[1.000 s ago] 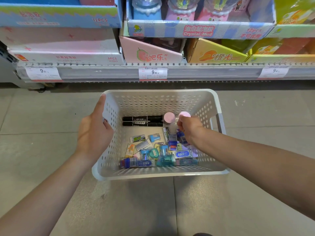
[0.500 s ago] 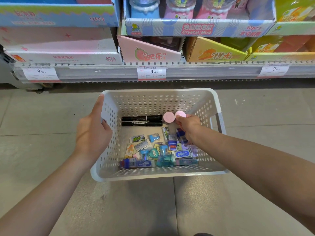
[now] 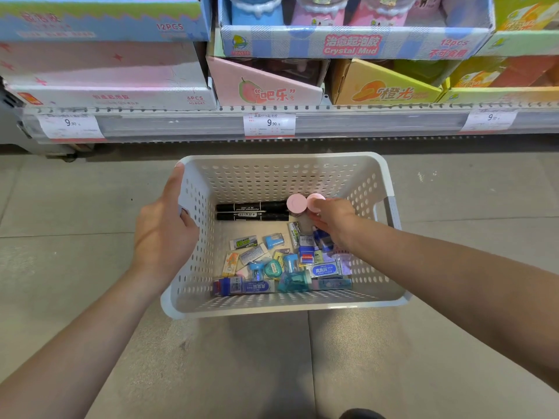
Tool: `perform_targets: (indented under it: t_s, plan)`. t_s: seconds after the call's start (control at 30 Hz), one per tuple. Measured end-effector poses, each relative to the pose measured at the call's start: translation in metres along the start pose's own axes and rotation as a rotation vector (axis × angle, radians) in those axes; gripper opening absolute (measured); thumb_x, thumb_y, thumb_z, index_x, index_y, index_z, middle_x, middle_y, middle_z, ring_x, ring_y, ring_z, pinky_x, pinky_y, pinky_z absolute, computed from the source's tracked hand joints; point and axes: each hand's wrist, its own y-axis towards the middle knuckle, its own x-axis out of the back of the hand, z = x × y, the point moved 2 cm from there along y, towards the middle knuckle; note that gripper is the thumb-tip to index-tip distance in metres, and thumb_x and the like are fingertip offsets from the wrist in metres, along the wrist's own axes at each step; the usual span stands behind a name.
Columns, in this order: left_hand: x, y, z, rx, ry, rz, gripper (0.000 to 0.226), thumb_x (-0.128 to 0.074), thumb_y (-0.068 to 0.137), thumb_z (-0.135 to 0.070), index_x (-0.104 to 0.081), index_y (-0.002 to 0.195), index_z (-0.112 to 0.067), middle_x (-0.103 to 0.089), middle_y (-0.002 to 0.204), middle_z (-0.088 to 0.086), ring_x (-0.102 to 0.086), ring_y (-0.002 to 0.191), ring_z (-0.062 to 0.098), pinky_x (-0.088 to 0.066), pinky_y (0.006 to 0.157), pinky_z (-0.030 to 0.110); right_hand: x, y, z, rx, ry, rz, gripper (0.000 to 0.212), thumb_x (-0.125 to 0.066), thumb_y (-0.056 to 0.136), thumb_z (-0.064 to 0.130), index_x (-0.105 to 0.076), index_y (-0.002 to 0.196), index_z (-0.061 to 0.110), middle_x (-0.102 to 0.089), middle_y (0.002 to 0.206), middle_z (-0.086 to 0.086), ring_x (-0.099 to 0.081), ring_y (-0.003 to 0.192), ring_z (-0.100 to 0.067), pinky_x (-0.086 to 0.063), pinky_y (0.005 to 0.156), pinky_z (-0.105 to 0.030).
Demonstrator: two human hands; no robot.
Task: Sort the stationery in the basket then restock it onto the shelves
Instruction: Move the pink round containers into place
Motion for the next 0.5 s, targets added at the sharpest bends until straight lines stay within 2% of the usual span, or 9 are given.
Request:
perform_targets:
  t_s: [0.03,0.1,0.17,0.2,0.27,0.33,0.4,0.47,0.5]
  plan:
    - [0.000,0.000,0.000,-0.006,-0.004,0.000,0.071,-0.041,0.089,0.005,-0.023,0.151,-0.023,-0.040,0.054,0.006,-0.036,0.047,0.018,-0.025,0.042,0.027,0.001,-0.002,0.002,0.007,-0.028,0.001,0.007,-0.060,0.089,0.009,-0.055,0.086,0.005,-0.064,0.101,-0.014,-0.065,0.097,-0.027,-0.051,0.095,-0.040]
    - [0.000,-0.001,-0.001,-0.013,-0.009,0.002,0.072,-0.042,0.088,0.006,-0.024,0.151,-0.023,-0.040,0.054,0.007,-0.037,0.047,0.018,-0.026,0.043,0.028,0.004,-0.002,0.004,0.026,-0.122,-0.011,0.026,-0.056,0.091,0.011,-0.056,0.114,-0.001,-0.058,0.098,-0.013,-0.059,0.094,-0.025,-0.049,0.097,-0.039]
    - [0.000,-0.001,-0.001,-0.018,-0.004,0.001,0.072,-0.042,0.088,0.007,-0.024,0.151,-0.022,-0.039,0.053,0.006,-0.037,0.048,0.018,-0.026,0.043,0.029,0.008,-0.005,0.008,0.060,-0.295,-0.004,0.035,-0.051,0.093,0.013,-0.051,0.124,-0.002,-0.053,0.093,-0.010,-0.052,0.093,-0.024,-0.050,0.095,-0.039]
    - [0.000,0.000,-0.001,-0.018,-0.001,0.000,0.072,-0.042,0.088,0.007,-0.024,0.151,-0.022,-0.039,0.053,0.006,-0.036,0.048,0.018,-0.026,0.043,0.029,0.010,-0.009,0.010,0.099,-0.417,0.014,0.030,-0.048,0.094,0.013,-0.052,0.119,-0.003,-0.051,0.089,-0.009,-0.050,0.088,-0.023,-0.052,0.088,-0.036]
    - [0.000,0.000,0.000,-0.012,-0.008,0.004,0.072,-0.042,0.088,0.007,-0.023,0.151,-0.022,-0.038,0.052,0.005,-0.037,0.047,0.018,-0.027,0.043,0.028,0.013,-0.018,0.013,0.210,-0.688,0.052,0.010,-0.046,0.094,0.010,-0.053,0.095,0.003,-0.048,0.081,-0.007,-0.049,0.076,-0.020,-0.046,0.058,-0.026]
    - [-0.001,0.000,0.001,-0.007,-0.016,0.008,0.073,-0.042,0.088,0.007,-0.023,0.152,-0.023,-0.038,0.052,0.005,-0.036,0.047,0.018,-0.027,0.043,0.028,0.018,-0.029,0.014,0.359,-1.038,0.092,0.006,-0.054,0.090,0.009,-0.051,0.087,0.005,-0.051,0.081,-0.009,-0.055,0.078,-0.023,-0.036,0.048,-0.021]
    - [-0.001,0.000,0.001,-0.007,-0.015,0.010,0.073,-0.042,0.088,0.007,-0.022,0.152,-0.023,-0.039,0.052,0.005,-0.036,0.047,0.018,-0.026,0.043,0.027,0.020,-0.040,0.012,0.472,-1.450,0.102,0.021,-0.059,0.087,0.009,-0.053,0.104,-0.001,-0.054,0.100,-0.014,-0.058,0.095,-0.027,-0.043,0.059,-0.023]
    - [-0.001,0.001,0.001,-0.010,-0.010,0.011,0.074,-0.042,0.088,0.008,-0.022,0.152,-0.023,-0.039,0.053,0.005,-0.037,0.047,0.018,-0.026,0.043,0.027,0.021,-0.044,0.005,0.473,-1.737,0.067,0.042,-0.059,0.088,0.013,-0.046,0.125,-0.001,-0.050,0.120,-0.015,-0.055,0.109,-0.027,-0.048,0.078,-0.029]
    - [-0.001,0.001,0.001,-0.013,-0.007,0.013,0.074,-0.042,0.088,0.008,-0.022,0.152,-0.023,-0.039,0.053,0.006,-0.037,0.047,0.018,-0.026,0.043,0.027,0.020,-0.044,0.000,0.469,-1.866,0.068,0.042,-0.057,0.090,0.015,-0.045,0.129,0.002,-0.050,0.124,-0.012,-0.055,0.111,-0.026,-0.048,0.082,-0.030]
